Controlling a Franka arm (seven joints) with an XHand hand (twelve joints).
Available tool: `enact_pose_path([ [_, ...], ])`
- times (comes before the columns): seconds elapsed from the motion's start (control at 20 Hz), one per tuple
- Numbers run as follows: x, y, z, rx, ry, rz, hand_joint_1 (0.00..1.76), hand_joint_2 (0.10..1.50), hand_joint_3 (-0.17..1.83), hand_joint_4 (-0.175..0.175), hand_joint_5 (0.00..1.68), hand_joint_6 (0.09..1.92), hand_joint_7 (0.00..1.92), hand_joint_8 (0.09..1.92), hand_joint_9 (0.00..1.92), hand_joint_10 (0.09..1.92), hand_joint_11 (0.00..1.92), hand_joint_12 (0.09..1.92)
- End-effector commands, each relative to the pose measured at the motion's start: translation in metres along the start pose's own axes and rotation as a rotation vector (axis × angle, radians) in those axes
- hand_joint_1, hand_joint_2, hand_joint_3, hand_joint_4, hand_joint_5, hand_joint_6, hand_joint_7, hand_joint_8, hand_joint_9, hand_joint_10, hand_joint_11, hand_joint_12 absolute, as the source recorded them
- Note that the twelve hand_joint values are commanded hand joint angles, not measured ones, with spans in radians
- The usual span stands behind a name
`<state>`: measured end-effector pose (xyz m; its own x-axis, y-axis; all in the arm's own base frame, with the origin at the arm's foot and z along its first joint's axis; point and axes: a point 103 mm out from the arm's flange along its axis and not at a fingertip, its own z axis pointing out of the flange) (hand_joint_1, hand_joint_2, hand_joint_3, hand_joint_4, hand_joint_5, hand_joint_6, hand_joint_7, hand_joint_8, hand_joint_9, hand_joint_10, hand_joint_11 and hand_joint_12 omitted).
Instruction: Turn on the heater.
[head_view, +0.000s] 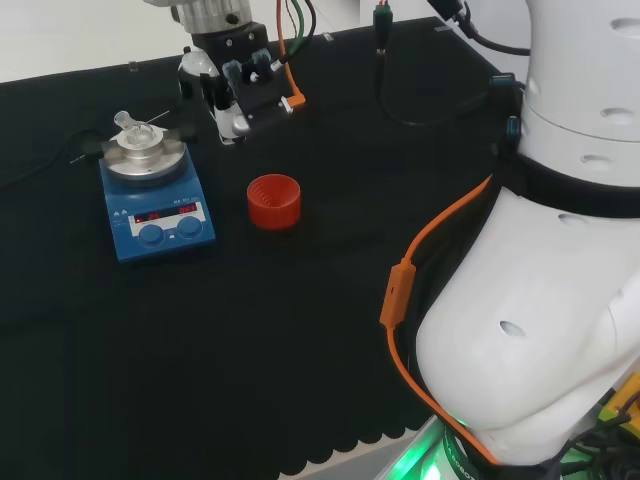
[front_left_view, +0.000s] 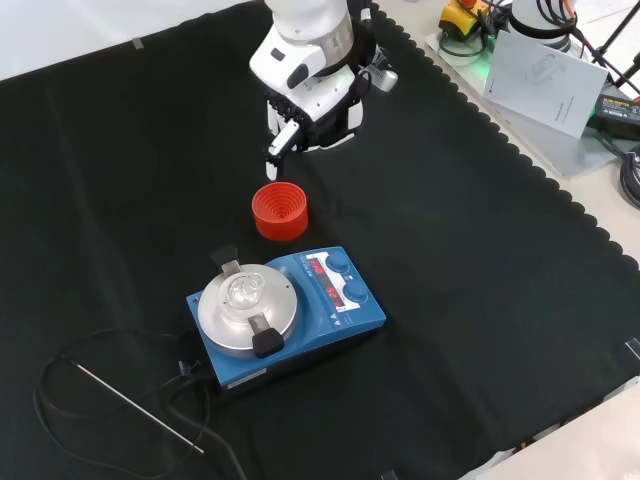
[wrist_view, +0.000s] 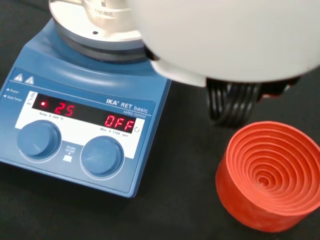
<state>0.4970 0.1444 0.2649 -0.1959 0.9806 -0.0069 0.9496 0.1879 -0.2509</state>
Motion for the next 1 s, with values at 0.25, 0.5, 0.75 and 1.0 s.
enact_pose_path([
  [0.25, -0.003, -0.024, 0.002, 0.003, 0.036, 0.045, 1.59, 0.24, 1.34, -0.12, 0.34, 0.72, 1.33, 1.13, 1.36, 0.91, 1.16, 0.99],
  [0.5, -0.009, -0.038, -0.002, -0.018, 0.053, 0.087, 1.59, 0.23, 1.35, -0.12, 0.33, 0.73, 1.32, 1.15, 1.35, 0.93, 1.18, 0.98],
  [0.75, -0.012, -0.053, 0.0, -0.03, 0.074, 0.136, 1.6, 0.23, 1.36, -0.12, 0.33, 0.73, 1.31, 1.16, 1.35, 0.95, 1.19, 0.97],
  [1.0, -0.009, -0.072, 0.002, -0.046, 0.081, 0.18, 1.6, 0.23, 1.37, -0.12, 0.33, 0.74, 1.31, 1.16, 1.35, 0.96, 1.2, 0.97],
])
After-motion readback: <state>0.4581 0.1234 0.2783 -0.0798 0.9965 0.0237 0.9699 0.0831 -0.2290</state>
